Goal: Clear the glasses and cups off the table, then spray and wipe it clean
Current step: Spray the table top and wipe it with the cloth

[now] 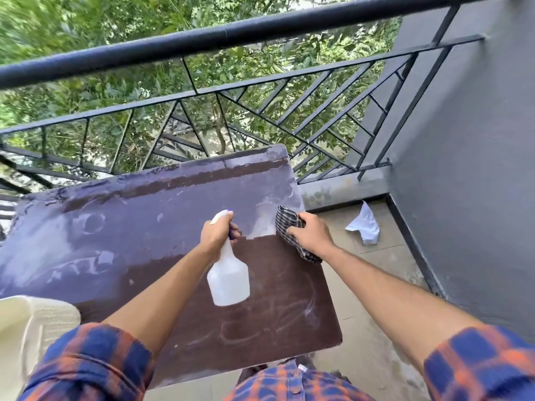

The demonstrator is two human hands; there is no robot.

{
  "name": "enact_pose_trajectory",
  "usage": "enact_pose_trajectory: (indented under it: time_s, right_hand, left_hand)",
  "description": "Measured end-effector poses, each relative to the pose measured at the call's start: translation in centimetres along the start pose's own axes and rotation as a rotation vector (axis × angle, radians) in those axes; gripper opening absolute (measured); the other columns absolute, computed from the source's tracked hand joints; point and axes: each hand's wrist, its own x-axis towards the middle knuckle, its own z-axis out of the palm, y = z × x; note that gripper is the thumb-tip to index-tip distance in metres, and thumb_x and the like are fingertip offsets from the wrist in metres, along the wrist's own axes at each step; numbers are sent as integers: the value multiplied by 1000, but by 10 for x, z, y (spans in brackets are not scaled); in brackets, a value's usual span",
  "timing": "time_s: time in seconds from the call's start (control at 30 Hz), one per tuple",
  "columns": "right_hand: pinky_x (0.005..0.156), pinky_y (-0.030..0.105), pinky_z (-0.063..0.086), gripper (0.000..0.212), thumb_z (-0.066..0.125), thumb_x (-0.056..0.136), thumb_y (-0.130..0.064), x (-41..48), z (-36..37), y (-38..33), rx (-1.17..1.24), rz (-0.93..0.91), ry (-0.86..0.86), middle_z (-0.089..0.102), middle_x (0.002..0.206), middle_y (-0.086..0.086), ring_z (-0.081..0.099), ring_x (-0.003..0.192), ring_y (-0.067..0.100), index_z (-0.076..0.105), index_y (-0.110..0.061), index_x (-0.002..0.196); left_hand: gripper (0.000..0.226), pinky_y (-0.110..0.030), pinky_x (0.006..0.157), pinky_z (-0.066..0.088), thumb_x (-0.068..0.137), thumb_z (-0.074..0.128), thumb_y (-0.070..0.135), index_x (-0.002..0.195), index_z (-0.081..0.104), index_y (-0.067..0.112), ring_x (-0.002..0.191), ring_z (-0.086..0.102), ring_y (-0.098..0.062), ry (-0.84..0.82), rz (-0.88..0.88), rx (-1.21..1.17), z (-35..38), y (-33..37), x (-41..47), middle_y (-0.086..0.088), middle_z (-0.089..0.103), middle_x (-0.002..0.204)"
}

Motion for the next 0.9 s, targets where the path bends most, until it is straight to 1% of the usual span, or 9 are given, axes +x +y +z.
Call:
enact_pose_trajectory:
  time_s: [0.1, 0.17, 0.23, 0.43, 0.53, 0.6, 0.73, 0.83, 0.9]
  right_hand:
    - [76, 32, 49, 25, 70, 78, -33, 0, 12, -9, -19, -28, -20, 73, 100, 5, 65, 94, 28, 70, -22, 101]
    - [71, 29, 46, 23, 69, 78, -32, -2, 20, -17, -11, -52, -45, 72, 99, 3, 65, 93, 26, 70, -24, 100]
    - [68, 27, 42, 19, 69, 78, -31, -4, 28, -23, -10, -80, -62, 72, 94, 0, 64, 88, 23, 69, -27, 97]
    - [69, 29, 48, 19, 68, 74, -36, -10, 54, -44, -33, -113, -138, 72, 89, -2, 65, 84, 22, 66, -32, 93]
    - [67, 28, 42, 16, 68, 75, -34, -12, 63, -51, -44, -139, -164, 68, 86, -4, 60, 81, 21, 63, -31, 90]
    - [66, 26, 38, 16, 68, 76, -34, -13, 68, -55, -55, -152, -171, 69, 87, -3, 57, 78, 19, 63, -30, 91]
    - [65, 26, 36, 13, 69, 76, -33, -16, 73, -62, -55, -159, -173, 63, 81, -7, 55, 77, 19, 59, -31, 85]
    - [64, 26, 36, 14, 68, 77, -33, -17, 75, -62, -72, -161, -174, 66, 82, -4, 57, 77, 20, 62, -26, 88]
    - [64, 27, 38, 16, 68, 77, -33, -18, 75, -62, -79, -164, -175, 69, 85, -3, 59, 78, 21, 64, -26, 90]
  left_hand:
    - [11, -29, 51, 44, 97, 56, 21, 93, 66, 20, 59, 47, -23, 104, 35, 11, -32, 0, -4, -7, 51, 71]
    - [12, -31, 57, 45, 96, 57, 24, 87, 66, 23, 56, 46, -20, 191, 49, 35, -55, 0, -7, -4, 51, 68]
    - [16, -33, 61, 48, 93, 59, 28, 81, 64, 19, 55, 46, -20, 265, 52, 44, -75, -1, -9, -4, 52, 68]
    - [24, -36, 63, 50, 92, 58, 28, 73, 60, 13, 58, 54, -23, 381, 73, 19, -121, -1, -15, -6, 56, 64]
    - [27, -34, 59, 56, 89, 59, 32, 72, 60, 11, 53, 51, -21, 457, 60, 47, -136, -2, -19, -5, 54, 63]
    - [24, -31, 55, 53, 91, 59, 31, 78, 63, 12, 53, 52, -20, 454, 67, 41, -142, -3, -20, -5, 55, 64]
    - [16, -29, 51, 46, 96, 59, 24, 102, 65, 10, 57, 56, -21, 384, 59, -42, -148, -5, -20, -8, 58, 70]
    - [16, -27, 49, 49, 92, 62, 26, 88, 66, 11, 55, 51, -18, 423, 51, 10, -151, -7, -22, -5, 56, 68]
    - [13, -27, 50, 48, 92, 63, 25, 92, 67, 12, 54, 48, -17, 391, 46, 3, -150, -8, -22, -4, 53, 67]
